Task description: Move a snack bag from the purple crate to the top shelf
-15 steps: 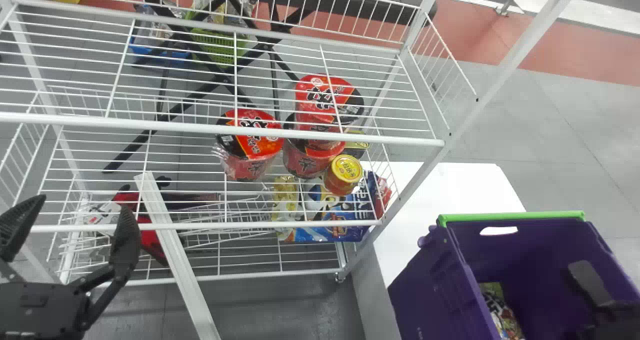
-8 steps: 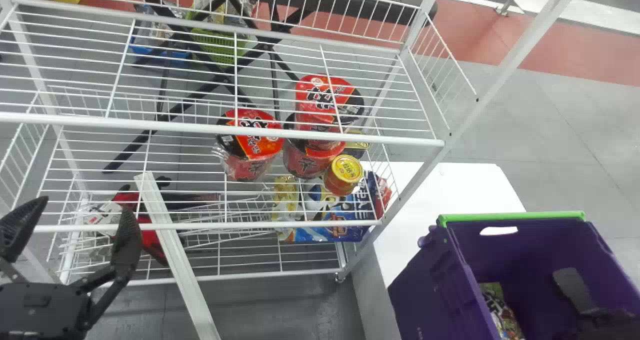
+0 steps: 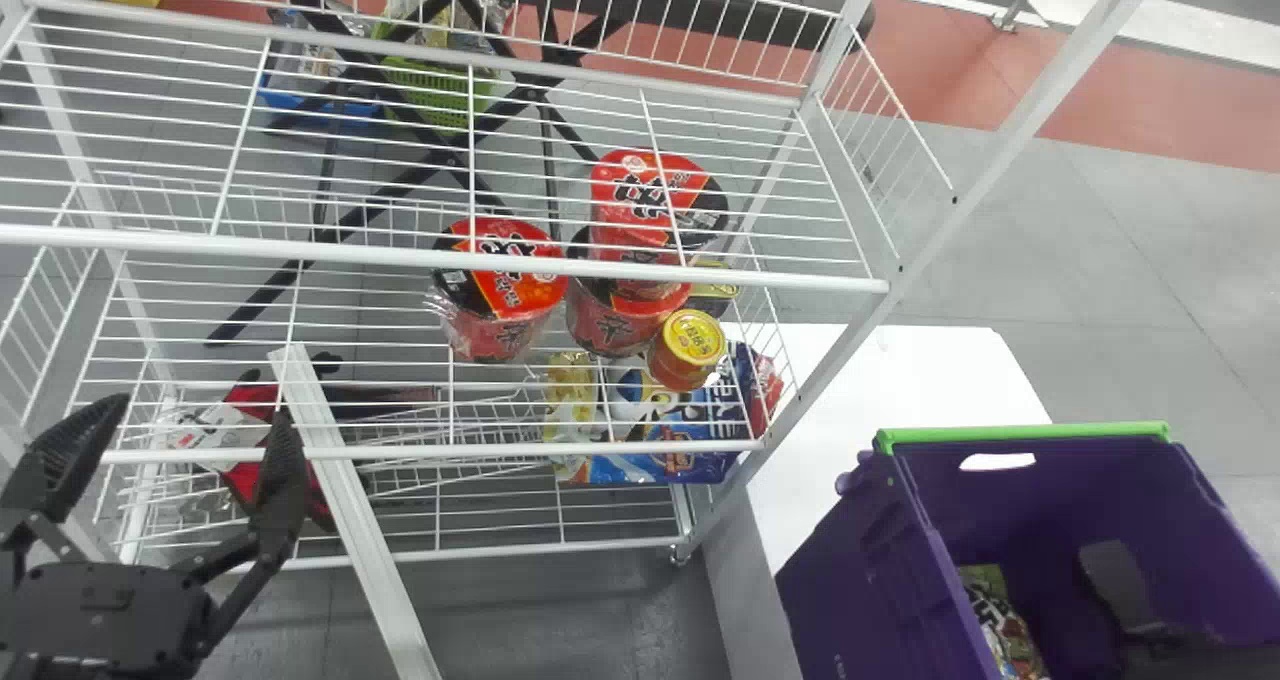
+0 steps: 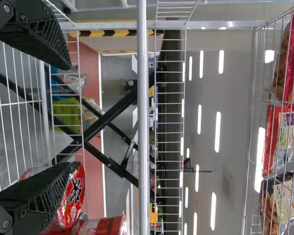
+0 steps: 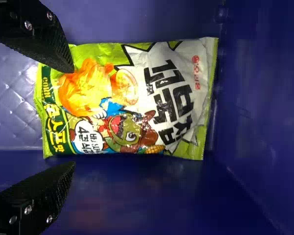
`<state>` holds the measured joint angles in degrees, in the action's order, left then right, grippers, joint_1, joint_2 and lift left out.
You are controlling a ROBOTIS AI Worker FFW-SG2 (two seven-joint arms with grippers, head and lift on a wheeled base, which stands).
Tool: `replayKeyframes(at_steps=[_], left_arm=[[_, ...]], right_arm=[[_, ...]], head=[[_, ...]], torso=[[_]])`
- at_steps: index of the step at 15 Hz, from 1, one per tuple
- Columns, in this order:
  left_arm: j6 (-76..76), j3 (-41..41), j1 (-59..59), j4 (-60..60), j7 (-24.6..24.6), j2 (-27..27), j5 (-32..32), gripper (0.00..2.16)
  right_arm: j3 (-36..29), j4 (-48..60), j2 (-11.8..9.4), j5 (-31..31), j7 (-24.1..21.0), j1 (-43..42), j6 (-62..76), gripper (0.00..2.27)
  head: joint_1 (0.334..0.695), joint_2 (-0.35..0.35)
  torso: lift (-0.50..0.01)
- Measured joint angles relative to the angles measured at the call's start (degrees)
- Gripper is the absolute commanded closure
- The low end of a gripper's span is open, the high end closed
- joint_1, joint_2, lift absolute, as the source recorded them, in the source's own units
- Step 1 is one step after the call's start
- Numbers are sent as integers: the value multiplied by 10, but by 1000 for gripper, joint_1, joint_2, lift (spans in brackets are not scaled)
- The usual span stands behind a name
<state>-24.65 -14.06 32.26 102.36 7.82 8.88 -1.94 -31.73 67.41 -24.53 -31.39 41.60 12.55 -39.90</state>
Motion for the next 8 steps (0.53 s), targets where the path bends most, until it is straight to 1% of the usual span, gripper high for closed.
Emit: replayKeyframes(at_steps=[3, 6, 8], left_arm=[[-1, 2, 0, 0, 0, 1, 0, 124], [-3, 5, 0, -1, 0, 1, 0, 124], [-3, 5, -1, -2, -1, 1, 0, 124]], right_arm=[[15, -23, 0, -1, -35, -5, 40, 164], [19, -43, 0, 1, -39, -13, 67, 167], [19, -52, -1, 8, -29, -19, 70, 167]], head=[[695, -350], [695, -350], [695, -350]], torso=[[-455], [-455], [-455]])
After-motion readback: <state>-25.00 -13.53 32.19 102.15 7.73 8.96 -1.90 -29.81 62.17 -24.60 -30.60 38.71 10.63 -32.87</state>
